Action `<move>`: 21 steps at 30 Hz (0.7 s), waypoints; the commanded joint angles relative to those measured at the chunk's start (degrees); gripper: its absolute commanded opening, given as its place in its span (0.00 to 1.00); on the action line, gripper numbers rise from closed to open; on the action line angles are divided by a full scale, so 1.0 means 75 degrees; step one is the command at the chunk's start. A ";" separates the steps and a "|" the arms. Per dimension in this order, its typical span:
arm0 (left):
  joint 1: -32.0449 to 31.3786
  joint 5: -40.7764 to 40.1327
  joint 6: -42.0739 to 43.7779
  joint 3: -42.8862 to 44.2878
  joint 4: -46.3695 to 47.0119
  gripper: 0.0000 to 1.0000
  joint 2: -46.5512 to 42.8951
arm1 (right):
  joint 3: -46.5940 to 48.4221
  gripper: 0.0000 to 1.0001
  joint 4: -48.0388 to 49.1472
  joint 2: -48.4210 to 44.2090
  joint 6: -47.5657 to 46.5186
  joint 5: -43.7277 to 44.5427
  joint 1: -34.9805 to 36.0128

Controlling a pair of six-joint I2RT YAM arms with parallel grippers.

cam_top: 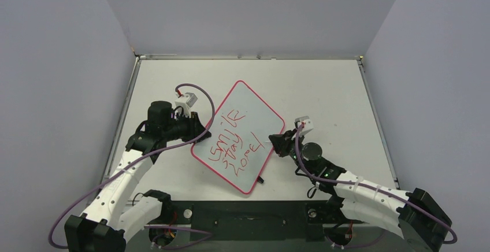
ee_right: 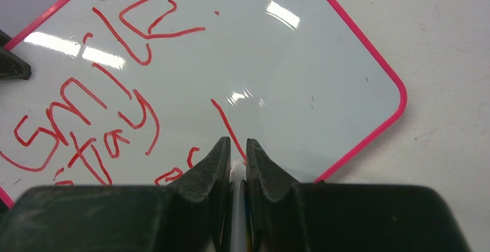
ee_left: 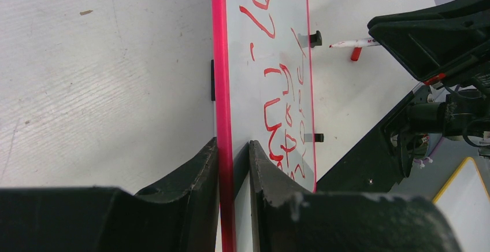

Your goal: Write a sentence on the whiteboard

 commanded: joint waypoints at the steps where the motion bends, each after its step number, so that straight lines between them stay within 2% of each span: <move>1: 0.0005 -0.0189 0.0435 0.0012 0.0292 0.00 -0.0169 | 0.0758 0.00 0.0386 0.0556 -0.0279 -0.0264 -0.0030; 9: 0.0004 -0.0230 0.0436 0.0006 0.0292 0.00 -0.0170 | 0.1209 0.00 0.1330 0.1708 0.0007 -0.0626 -0.0017; 21: -0.0001 -0.0251 0.0448 0.0013 0.0281 0.00 -0.0197 | 0.1450 0.00 0.1696 0.2577 0.0188 -0.0620 0.0058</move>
